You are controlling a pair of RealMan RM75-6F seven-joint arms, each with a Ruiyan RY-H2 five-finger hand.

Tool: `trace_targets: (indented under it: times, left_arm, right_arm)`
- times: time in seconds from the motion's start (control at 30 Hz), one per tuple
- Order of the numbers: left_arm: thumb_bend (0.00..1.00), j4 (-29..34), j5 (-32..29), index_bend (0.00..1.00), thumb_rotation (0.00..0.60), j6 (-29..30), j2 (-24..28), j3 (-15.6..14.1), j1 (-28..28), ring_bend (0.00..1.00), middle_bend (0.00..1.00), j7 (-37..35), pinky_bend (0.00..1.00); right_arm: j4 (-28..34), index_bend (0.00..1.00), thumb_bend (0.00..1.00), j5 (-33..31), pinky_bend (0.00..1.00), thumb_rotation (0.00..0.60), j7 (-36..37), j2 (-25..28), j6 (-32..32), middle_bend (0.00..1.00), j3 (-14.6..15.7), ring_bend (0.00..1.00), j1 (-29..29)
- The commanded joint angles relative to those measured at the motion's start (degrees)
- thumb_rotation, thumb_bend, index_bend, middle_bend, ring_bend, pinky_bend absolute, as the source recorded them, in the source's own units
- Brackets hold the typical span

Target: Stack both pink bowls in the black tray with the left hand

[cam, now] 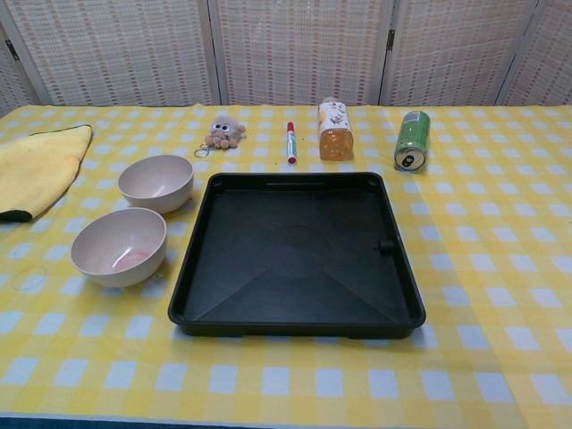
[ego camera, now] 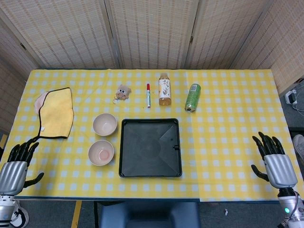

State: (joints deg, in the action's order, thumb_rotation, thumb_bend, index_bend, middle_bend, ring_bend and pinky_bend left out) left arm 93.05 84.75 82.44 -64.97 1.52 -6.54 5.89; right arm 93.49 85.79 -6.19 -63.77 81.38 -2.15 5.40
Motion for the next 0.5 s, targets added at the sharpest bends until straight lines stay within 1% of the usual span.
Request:
trace_targets:
  times: [0.03, 0.2, 0.3, 0.33, 0.37, 0.4, 0.47, 0.5]
  left_arm:
    - [0.25, -0.1, -0.2, 0.0, 0.6, -0.3, -0.1, 0.0, -0.2, 0.0, 0.0, 0.1, 0.0]
    - [0.25, -0.5, 0.5, 0.0, 0.6, -1.1, -0.6, -0.1, -0.8, 0.0, 0.0, -0.3, 0.0]
    - [0.25, -0.3, 2.2, 0.0, 0.6, -1.3, -0.6, -0.7, -1.1, 0.0, 0.0, -1.5, 0.0]
    - [0.25, -0.3, 3.3, 0.01, 0.6, -1.0, -0.7, -1.0, -1.3, 0.0, 0.02, -2.3, 0.02]
    - [0.25, -0.5, 4.3, 0.03, 0.6, -0.6, -0.9, -1.1, -1.4, 0.03, 0.06, -2.9, 0.08]
    - [0.25, -1.2, 6.0, 0.05, 0.6, 0.6, -1.5, -1.1, -1.4, 0.08, 0.14, -3.8, 0.15]
    - [0.25, -2.9, 8.8, 0.14, 0.6, 2.4, -2.9, -1.4, -1.5, 0.3, 0.39, -5.3, 0.4]
    - [0.25, -3.6, 10.0, 0.2, 0.6, 3.0, -3.5, -1.8, -1.6, 0.45, 0.55, -6.2, 0.52]
  right_arm:
    - [-0.1, 0.0, 0.32, -0.1, 0.0, 0.6, 0.1, 0.1, 0.1, 0.0, 0.0, 0.0, 0.0]
    - [0.0, 0.0, 0.32, 0.3, 0.0, 0.6, 0.7, 0.4, 1.1, 0.0, 0.1, 0.0, -0.6]
    - [-0.1, 0.0, 0.32, 1.3, 0.0, 0.6, 1.2, 0.6, 2.6, 0.0, 0.3, 0.0, -1.2]
    - [-0.1, 0.0, 0.32, 1.5, 0.0, 0.6, 1.4, 0.7, 3.1, 0.0, 0.4, 0.0, -1.5]
    - [-0.1, 0.0, 0.32, 1.6, 0.0, 0.6, 1.7, 0.8, 3.3, 0.0, 0.5, 0.0, -1.7]
    - [-0.1, 0.0, 0.32, 1.8, 0.0, 0.6, 2.0, 0.9, 3.7, 0.0, 0.6, 0.0, -1.9]
    - [-0.2, 0.0, 0.32, 2.1, 0.0, 0.6, 2.2, 1.0, 4.3, 0.0, 0.5, 0.0, -2.1]
    - [-0.2, 0.0, 0.32, 2.3, 0.0, 0.6, 2.2, 1.0, 4.6, 0.0, 0.5, 0.0, -2.2]
